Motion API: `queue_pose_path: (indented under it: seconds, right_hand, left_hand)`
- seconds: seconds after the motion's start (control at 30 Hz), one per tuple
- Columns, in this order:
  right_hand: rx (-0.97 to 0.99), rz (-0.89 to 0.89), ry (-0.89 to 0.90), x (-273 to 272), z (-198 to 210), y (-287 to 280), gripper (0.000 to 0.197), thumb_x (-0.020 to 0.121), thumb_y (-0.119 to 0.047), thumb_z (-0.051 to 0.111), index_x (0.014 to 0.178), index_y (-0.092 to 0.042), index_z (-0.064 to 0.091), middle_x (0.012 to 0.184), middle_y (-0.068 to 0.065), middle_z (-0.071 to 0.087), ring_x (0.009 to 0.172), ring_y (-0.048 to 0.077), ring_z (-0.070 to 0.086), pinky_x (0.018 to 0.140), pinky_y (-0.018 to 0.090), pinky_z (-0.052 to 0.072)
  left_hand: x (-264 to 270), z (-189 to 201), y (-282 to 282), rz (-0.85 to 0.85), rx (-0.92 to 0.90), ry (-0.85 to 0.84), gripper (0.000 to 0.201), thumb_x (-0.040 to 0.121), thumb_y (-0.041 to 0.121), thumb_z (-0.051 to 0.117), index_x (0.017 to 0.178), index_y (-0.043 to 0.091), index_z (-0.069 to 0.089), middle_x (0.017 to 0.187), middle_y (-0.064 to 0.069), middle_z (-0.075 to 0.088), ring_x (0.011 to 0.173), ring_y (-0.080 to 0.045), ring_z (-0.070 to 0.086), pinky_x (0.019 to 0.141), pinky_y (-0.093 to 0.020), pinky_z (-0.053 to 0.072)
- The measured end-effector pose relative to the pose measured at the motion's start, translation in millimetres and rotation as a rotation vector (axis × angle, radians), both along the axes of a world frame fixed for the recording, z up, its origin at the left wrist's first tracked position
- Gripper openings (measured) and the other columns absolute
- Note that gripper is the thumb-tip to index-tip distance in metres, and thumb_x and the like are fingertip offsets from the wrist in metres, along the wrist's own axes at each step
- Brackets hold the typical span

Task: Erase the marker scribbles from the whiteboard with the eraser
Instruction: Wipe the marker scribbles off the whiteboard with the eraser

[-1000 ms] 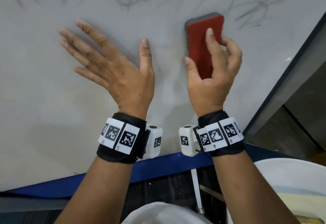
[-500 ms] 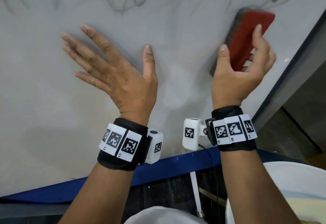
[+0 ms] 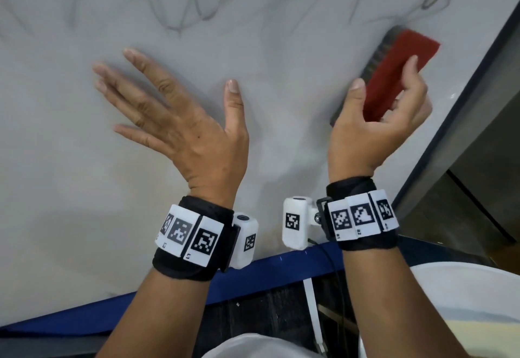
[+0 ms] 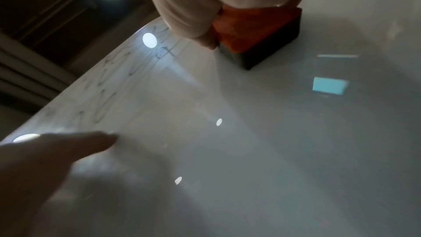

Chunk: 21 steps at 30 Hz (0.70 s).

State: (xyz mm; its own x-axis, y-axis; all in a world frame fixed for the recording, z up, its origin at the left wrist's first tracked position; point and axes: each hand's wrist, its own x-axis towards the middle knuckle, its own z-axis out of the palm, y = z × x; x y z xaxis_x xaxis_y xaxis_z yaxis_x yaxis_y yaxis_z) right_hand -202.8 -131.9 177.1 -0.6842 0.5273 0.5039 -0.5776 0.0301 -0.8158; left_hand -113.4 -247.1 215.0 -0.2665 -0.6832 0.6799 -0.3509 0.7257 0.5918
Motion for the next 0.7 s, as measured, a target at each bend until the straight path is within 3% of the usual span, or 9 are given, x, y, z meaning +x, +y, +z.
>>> queue_pose_path:
  seconds: [0.07,0.17,0.27,0.37,0.43,0.6,0.67,0.7]
  right_hand:
    - [0.165,0.025,0.069,9,-4,-9,0.054,0.079,-0.011,0.077,0.130,-0.005,0.060,0.125,0.020,0.050,0.115,0.029,0.051,0.100,0.048,0.048]
    - [0.324,0.001,0.122,3,-10,0,0.053,0.080,-0.013,0.078,0.130,-0.010,0.060,0.124,0.022,0.052,0.112,0.025,0.049,0.100,0.041,0.047]
    - [0.092,-0.080,0.012,-19,-10,24,0.053,0.082,-0.015,0.074,0.132,-0.005,0.059,0.125,0.018,0.050,0.115,0.030,0.054,0.099,0.040,0.050]
    - [-0.087,-0.055,-0.078,-22,-1,30,0.056,0.084,-0.015,0.070,0.137,-0.007,0.055,0.126,0.009,0.047,0.114,0.029,0.057,0.093,0.026,0.052]
    - [-0.048,-0.032,-0.065,-13,1,19,0.056,0.083,-0.013,0.071,0.136,-0.006,0.055,0.128,0.013,0.047,0.115,0.029,0.055,0.093,0.025,0.052]
    - [0.246,-0.032,0.050,-5,-11,7,0.056,0.082,-0.017,0.077,0.133,-0.005,0.059,0.126,0.020,0.051,0.118,0.034,0.053,0.102,0.052,0.046]
    - [0.140,-0.075,-0.008,-17,-11,21,0.054,0.084,-0.018,0.073,0.135,-0.007,0.058,0.129,0.018,0.050,0.119,0.032,0.052,0.101,0.045,0.048]
    - [0.045,-0.078,-0.052,-23,-8,28,0.054,0.085,-0.017,0.070,0.136,-0.008,0.057,0.131,0.016,0.048,0.120,0.030,0.053,0.100,0.035,0.050]
  left_hand:
    - [-1,0,0,0.001,0.003,0.004,0.100,0.092,0.061,0.050,0.154,-0.006,0.008,0.159,-0.034,0.000,0.149,-0.047,-0.003,0.112,-0.073,0.004]
    - [-2,-1,1,-0.002,0.002,0.007,0.100,0.092,0.060,0.050,0.154,-0.006,0.008,0.159,-0.034,0.000,0.149,-0.047,-0.003,0.112,-0.073,0.004]
    - [-2,-1,1,-0.005,-0.001,0.005,0.100,0.092,0.060,0.050,0.154,-0.006,0.008,0.159,-0.033,0.000,0.149,-0.046,-0.003,0.113,-0.072,0.002]
    - [-3,-1,1,-0.008,-0.004,0.013,0.100,0.092,0.060,0.051,0.154,-0.006,0.008,0.159,-0.033,0.000,0.149,-0.046,-0.003,0.114,-0.071,0.001]
    - [-5,0,3,-0.004,0.002,0.018,0.100,0.091,0.059,0.051,0.154,-0.006,0.008,0.159,-0.033,0.001,0.149,-0.047,-0.003,0.113,-0.072,0.001]
    - [-8,0,6,-0.016,0.008,0.048,0.099,0.091,0.054,0.055,0.153,-0.008,0.009,0.159,-0.034,0.002,0.149,-0.047,-0.001,0.111,-0.075,0.004]
    - [-8,0,6,-0.018,0.005,0.054,0.099,0.090,0.056,0.054,0.154,-0.007,0.010,0.159,-0.033,0.003,0.149,-0.046,0.000,0.111,-0.075,0.004]
    - [-8,0,6,-0.018,0.004,0.056,0.100,0.090,0.057,0.054,0.154,-0.007,0.011,0.159,-0.033,0.004,0.149,-0.046,0.000,0.111,-0.074,0.004]
